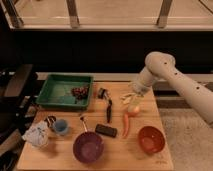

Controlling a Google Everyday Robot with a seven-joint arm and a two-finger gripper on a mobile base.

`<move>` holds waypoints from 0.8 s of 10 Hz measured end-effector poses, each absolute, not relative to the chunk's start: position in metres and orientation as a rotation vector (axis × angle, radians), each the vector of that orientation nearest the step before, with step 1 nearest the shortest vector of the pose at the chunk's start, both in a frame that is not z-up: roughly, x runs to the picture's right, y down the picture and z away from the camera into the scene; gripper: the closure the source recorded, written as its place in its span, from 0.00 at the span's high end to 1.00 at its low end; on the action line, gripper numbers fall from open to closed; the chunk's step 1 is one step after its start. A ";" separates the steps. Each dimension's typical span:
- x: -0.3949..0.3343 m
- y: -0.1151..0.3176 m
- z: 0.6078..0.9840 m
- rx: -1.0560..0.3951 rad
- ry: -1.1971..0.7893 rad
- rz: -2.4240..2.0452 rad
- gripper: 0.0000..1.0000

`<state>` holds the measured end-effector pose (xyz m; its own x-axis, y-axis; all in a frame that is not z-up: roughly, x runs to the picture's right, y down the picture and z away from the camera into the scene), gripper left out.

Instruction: Wipe tray with brush

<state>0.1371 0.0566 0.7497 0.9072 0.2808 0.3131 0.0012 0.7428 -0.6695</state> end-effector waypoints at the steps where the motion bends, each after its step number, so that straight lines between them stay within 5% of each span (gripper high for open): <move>1: 0.137 0.056 0.749 -0.718 -0.412 0.164 0.80; 8: 0.116 0.043 0.766 -0.651 -0.229 0.387 0.80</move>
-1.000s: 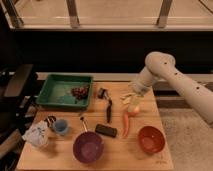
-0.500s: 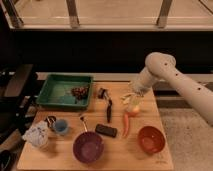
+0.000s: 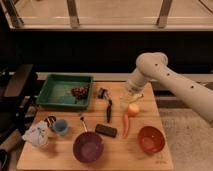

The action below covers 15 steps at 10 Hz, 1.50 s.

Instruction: Wipe tray with brush

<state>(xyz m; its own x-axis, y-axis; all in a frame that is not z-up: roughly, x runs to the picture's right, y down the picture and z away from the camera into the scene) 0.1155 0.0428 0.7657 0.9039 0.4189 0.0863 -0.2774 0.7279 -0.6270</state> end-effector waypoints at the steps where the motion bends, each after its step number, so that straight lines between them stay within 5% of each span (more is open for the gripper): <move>1: 0.113 0.047 0.779 -0.659 -0.213 0.387 0.80; 8: 0.101 0.016 0.872 -0.603 -0.232 0.606 0.80; 15: 0.096 0.013 0.876 -0.592 -0.242 0.632 0.80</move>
